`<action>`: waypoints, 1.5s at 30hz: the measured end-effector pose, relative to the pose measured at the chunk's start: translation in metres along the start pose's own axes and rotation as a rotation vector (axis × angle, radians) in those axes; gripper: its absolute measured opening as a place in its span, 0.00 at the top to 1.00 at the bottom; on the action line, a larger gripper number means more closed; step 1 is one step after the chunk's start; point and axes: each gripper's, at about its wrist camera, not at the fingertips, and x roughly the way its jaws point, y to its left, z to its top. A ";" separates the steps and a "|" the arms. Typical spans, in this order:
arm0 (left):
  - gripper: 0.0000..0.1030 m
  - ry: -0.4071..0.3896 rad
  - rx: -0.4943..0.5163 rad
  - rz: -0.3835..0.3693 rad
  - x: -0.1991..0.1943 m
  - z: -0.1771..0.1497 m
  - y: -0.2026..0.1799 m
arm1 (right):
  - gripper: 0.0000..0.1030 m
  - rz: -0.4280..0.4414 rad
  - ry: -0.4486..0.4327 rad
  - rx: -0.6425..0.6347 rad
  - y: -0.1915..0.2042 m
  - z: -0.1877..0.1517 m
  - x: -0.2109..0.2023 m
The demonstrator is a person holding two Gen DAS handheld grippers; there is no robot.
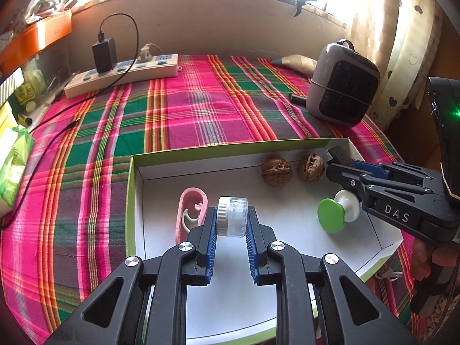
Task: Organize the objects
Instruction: 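Lift the jar and remote and carry both over the tray, then lower the jar into the tray and open the left gripper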
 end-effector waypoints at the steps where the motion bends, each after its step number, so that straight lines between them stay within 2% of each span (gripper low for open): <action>1: 0.83 0.003 0.000 0.001 0.002 0.001 0.000 | 0.73 -0.002 0.003 0.000 0.000 0.000 0.001; 15: 0.83 0.024 0.015 0.009 0.012 0.000 -0.003 | 0.73 -0.014 0.011 -0.019 0.007 0.001 0.006; 23: 0.83 0.018 0.024 0.013 0.015 0.000 -0.005 | 0.73 -0.049 0.014 -0.047 0.012 0.002 0.008; 45: 0.83 0.019 0.033 0.016 0.016 -0.001 -0.007 | 0.73 -0.051 0.020 -0.052 0.014 0.001 0.012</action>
